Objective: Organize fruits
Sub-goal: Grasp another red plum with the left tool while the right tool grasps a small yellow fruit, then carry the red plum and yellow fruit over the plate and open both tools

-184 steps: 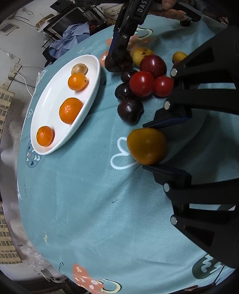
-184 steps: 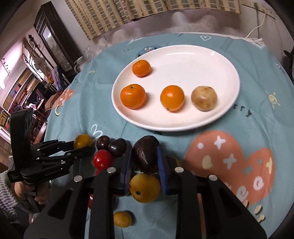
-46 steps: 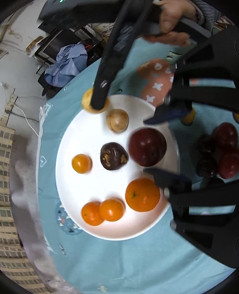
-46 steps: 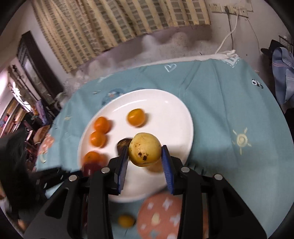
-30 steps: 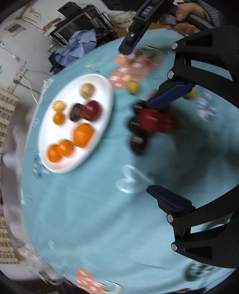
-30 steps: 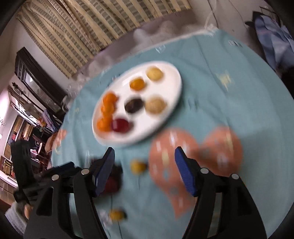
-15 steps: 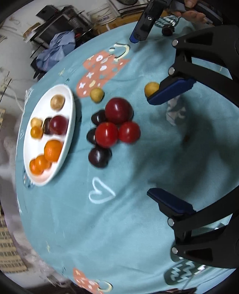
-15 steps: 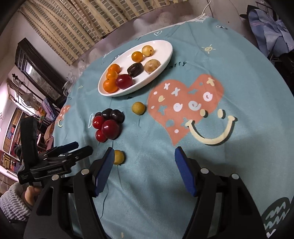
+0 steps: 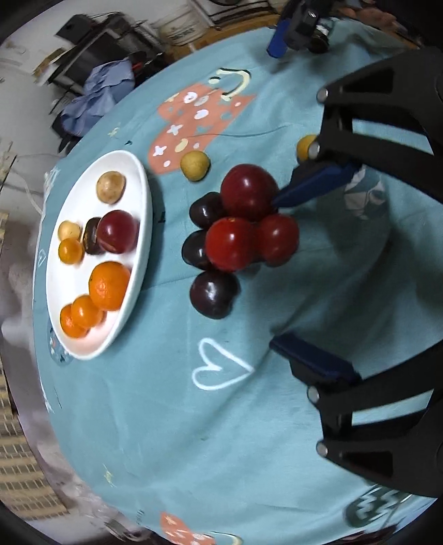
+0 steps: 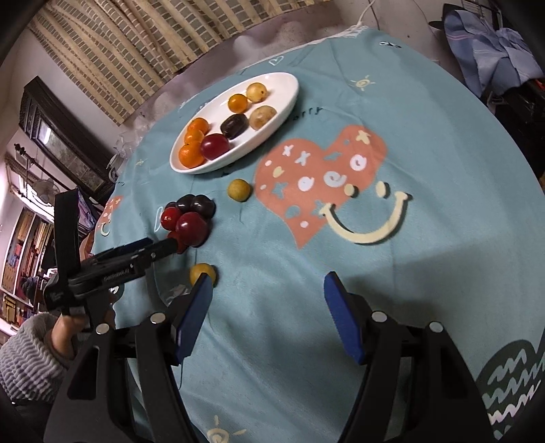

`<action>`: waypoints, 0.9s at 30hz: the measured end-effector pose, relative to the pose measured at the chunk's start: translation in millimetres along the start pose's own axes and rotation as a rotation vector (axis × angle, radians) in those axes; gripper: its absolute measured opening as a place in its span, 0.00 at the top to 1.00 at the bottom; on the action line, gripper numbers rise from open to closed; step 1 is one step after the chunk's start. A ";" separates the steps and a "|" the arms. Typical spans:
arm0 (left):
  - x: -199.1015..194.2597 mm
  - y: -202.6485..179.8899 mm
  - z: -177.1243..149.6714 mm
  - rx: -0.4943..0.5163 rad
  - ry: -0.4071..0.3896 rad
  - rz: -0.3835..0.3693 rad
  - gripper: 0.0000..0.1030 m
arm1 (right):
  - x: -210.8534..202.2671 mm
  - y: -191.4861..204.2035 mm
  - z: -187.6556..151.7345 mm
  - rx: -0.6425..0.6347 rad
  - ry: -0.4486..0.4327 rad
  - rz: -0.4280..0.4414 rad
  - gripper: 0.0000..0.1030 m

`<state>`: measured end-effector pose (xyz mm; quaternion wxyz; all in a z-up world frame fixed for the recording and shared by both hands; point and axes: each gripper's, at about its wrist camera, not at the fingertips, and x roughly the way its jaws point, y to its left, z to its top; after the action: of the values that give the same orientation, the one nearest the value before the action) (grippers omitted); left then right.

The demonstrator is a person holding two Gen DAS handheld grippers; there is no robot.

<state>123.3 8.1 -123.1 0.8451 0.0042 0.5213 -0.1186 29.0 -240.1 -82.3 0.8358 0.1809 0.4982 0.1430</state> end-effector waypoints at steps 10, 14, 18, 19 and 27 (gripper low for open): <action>10.5 -6.7 2.4 0.093 0.016 -0.111 0.57 | 1.9 4.2 -2.1 -0.006 0.017 -0.015 0.34; -1.0 2.3 -2.9 0.039 0.006 -0.159 0.71 | 3.0 16.7 0.2 -0.065 0.011 0.001 0.34; -13.4 14.7 -16.8 0.008 -0.004 -0.119 0.71 | 17.3 44.3 -1.3 -0.199 0.041 0.028 0.34; -15.8 19.6 -20.5 -0.006 -0.002 -0.116 0.71 | 21.0 49.6 -1.7 -0.220 0.048 0.032 0.34; -36.9 42.4 -43.3 -0.077 -0.012 -0.084 0.71 | 67.3 89.7 0.0 -0.387 0.142 0.057 0.42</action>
<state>78.1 62.3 -115.2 0.8421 -0.0511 0.5200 -0.1338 54.9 -131.7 -94.9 0.8133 0.0205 0.5139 0.2722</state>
